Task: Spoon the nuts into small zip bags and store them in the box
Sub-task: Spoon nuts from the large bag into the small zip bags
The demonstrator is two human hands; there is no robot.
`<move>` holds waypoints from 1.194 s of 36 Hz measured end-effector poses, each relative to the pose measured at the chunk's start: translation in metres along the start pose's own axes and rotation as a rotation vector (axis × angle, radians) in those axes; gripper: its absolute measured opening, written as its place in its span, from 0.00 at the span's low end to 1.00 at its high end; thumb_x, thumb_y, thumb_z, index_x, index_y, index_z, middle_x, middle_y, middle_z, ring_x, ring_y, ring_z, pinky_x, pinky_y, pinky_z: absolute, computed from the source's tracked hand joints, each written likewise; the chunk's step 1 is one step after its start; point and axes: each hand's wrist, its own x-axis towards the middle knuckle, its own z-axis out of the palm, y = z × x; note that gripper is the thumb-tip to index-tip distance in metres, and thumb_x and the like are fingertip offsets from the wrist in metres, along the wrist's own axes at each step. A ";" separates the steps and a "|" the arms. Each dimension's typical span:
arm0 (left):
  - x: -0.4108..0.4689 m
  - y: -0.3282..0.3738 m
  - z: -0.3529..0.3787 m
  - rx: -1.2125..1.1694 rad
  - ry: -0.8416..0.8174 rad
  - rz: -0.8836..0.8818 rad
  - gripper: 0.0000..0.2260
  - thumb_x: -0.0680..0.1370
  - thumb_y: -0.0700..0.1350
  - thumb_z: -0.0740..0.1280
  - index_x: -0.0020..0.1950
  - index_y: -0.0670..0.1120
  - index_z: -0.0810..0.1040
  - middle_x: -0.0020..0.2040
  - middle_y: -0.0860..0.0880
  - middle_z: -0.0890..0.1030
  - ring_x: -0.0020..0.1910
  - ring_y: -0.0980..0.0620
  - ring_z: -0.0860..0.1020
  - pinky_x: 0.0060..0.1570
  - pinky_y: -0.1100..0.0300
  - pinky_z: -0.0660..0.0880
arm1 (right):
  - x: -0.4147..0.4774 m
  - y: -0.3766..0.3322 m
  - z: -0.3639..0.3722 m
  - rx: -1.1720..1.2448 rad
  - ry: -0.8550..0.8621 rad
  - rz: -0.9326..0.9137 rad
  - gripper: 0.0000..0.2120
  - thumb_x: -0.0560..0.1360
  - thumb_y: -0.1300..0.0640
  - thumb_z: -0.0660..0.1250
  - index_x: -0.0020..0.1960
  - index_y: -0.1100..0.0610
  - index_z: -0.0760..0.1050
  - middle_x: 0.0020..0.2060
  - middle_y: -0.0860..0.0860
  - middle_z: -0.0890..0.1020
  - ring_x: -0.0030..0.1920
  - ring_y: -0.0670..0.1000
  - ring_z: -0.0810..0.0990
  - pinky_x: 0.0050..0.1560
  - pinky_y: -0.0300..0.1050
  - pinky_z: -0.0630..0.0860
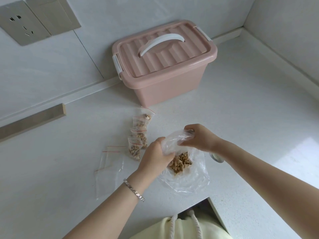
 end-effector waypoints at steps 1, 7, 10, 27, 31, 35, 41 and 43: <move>0.000 0.003 -0.001 0.012 0.012 0.028 0.06 0.75 0.45 0.68 0.49 0.45 0.76 0.33 0.53 0.71 0.26 0.61 0.67 0.23 0.71 0.66 | 0.000 0.001 0.001 0.014 0.015 -0.007 0.20 0.69 0.54 0.73 0.31 0.55 0.62 0.27 0.47 0.63 0.27 0.46 0.59 0.25 0.35 0.57; 0.001 0.000 0.000 0.072 0.099 0.104 0.08 0.77 0.47 0.65 0.42 0.43 0.75 0.41 0.47 0.74 0.38 0.51 0.72 0.33 0.71 0.66 | -0.003 0.004 0.000 0.059 0.045 -0.023 0.11 0.66 0.53 0.75 0.37 0.54 0.72 0.33 0.49 0.76 0.31 0.46 0.70 0.29 0.32 0.64; 0.001 -0.005 0.002 0.090 0.163 0.151 0.06 0.76 0.44 0.65 0.46 0.42 0.74 0.43 0.50 0.72 0.38 0.53 0.72 0.33 0.73 0.66 | -0.008 0.003 0.000 0.054 -0.018 -0.007 0.13 0.65 0.54 0.76 0.45 0.51 0.76 0.38 0.47 0.80 0.36 0.45 0.76 0.36 0.32 0.70; 0.013 0.014 -0.001 -0.200 0.009 0.266 0.16 0.77 0.39 0.64 0.64 0.49 0.68 0.55 0.55 0.76 0.42 0.59 0.77 0.40 0.73 0.72 | -0.011 0.006 0.007 -0.168 0.076 -0.064 0.22 0.68 0.42 0.68 0.60 0.45 0.71 0.41 0.42 0.81 0.40 0.45 0.79 0.43 0.44 0.77; 0.017 0.013 0.000 -0.210 -0.189 0.214 0.27 0.77 0.37 0.61 0.71 0.56 0.55 0.64 0.55 0.66 0.41 0.62 0.75 0.38 0.74 0.72 | -0.006 -0.005 -0.011 -0.202 -0.027 0.031 0.15 0.68 0.46 0.70 0.54 0.47 0.75 0.41 0.42 0.79 0.42 0.46 0.77 0.45 0.43 0.75; 0.010 0.002 0.015 -0.179 0.257 0.266 0.31 0.73 0.34 0.66 0.72 0.45 0.56 0.68 0.50 0.61 0.63 0.63 0.64 0.60 0.75 0.63 | 0.004 -0.008 -0.020 -0.188 0.045 0.155 0.11 0.71 0.57 0.66 0.32 0.60 0.70 0.29 0.56 0.73 0.30 0.49 0.68 0.30 0.41 0.61; -0.012 -0.031 0.045 -0.248 -0.038 -0.352 0.33 0.67 0.61 0.72 0.62 0.43 0.67 0.58 0.44 0.72 0.56 0.46 0.73 0.47 0.58 0.75 | 0.015 0.004 -0.033 -0.165 0.273 0.347 0.03 0.69 0.60 0.66 0.40 0.60 0.74 0.28 0.50 0.75 0.27 0.49 0.69 0.24 0.37 0.62; -0.017 -0.026 0.050 -0.444 -0.197 -0.613 0.25 0.69 0.61 0.70 0.54 0.43 0.70 0.49 0.45 0.75 0.46 0.49 0.76 0.41 0.61 0.74 | 0.015 0.006 -0.035 -0.152 0.283 0.351 0.10 0.68 0.62 0.66 0.32 0.57 0.66 0.26 0.49 0.69 0.25 0.48 0.66 0.23 0.38 0.59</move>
